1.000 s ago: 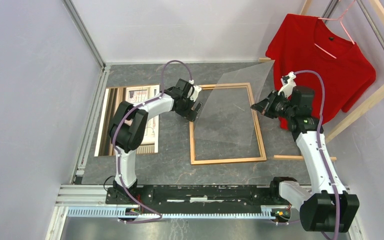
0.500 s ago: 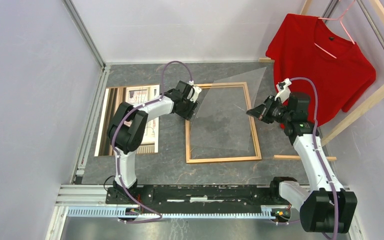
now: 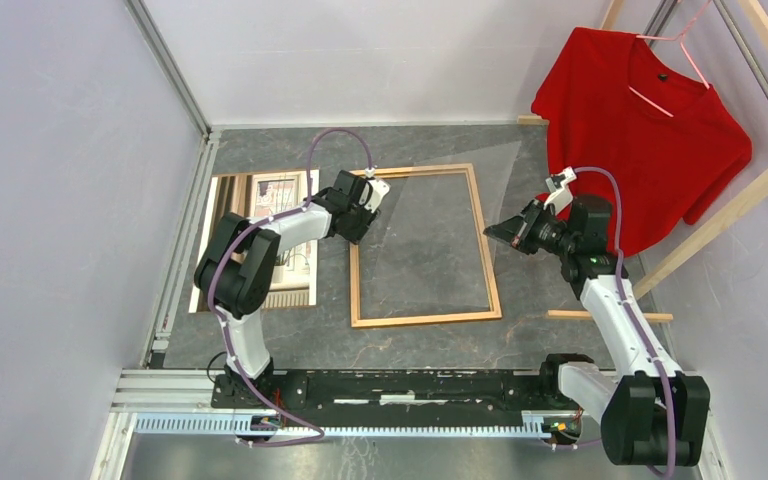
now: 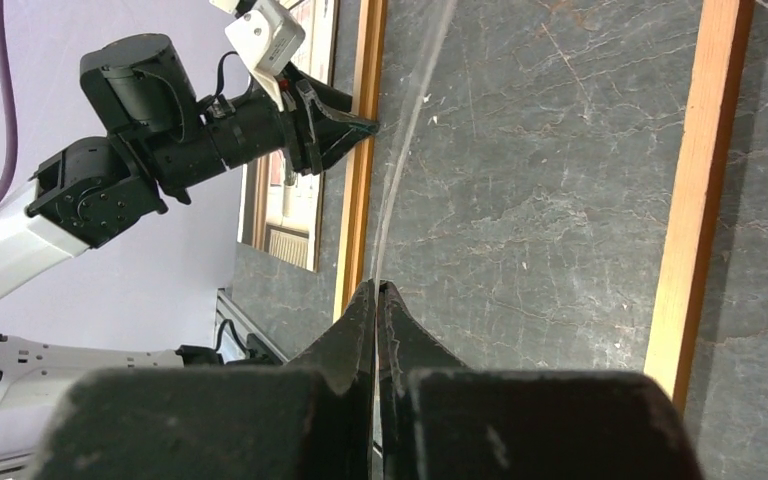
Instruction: Put the photo into the frame
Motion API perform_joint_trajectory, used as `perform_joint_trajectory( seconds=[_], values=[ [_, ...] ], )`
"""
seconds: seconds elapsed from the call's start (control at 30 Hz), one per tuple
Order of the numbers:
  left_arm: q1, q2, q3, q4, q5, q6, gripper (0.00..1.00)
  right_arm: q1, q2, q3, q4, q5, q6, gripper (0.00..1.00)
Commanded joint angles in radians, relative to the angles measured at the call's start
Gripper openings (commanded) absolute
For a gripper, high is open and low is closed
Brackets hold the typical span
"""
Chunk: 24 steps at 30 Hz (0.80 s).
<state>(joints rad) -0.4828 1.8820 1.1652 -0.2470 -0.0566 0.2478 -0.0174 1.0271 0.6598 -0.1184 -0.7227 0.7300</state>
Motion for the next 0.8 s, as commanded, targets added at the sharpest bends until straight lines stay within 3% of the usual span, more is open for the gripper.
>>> perform_joint_trajectory(
  seconds=[0.0,0.5,0.77],
  values=[
    [0.012,0.031,-0.026,-0.053,-0.081,0.090,0.48,0.040,-0.023,-0.007,0.101,-0.021,0.037,0.00],
    [0.010,-0.022,-0.067,-0.046,-0.027,0.147,0.31,0.099,-0.025,-0.023,0.155,-0.008,0.106,0.00],
    [0.010,-0.020,-0.046,-0.046,-0.036,0.155,0.31,0.099,-0.053,-0.030,0.139,0.001,0.107,0.00]
  ],
)
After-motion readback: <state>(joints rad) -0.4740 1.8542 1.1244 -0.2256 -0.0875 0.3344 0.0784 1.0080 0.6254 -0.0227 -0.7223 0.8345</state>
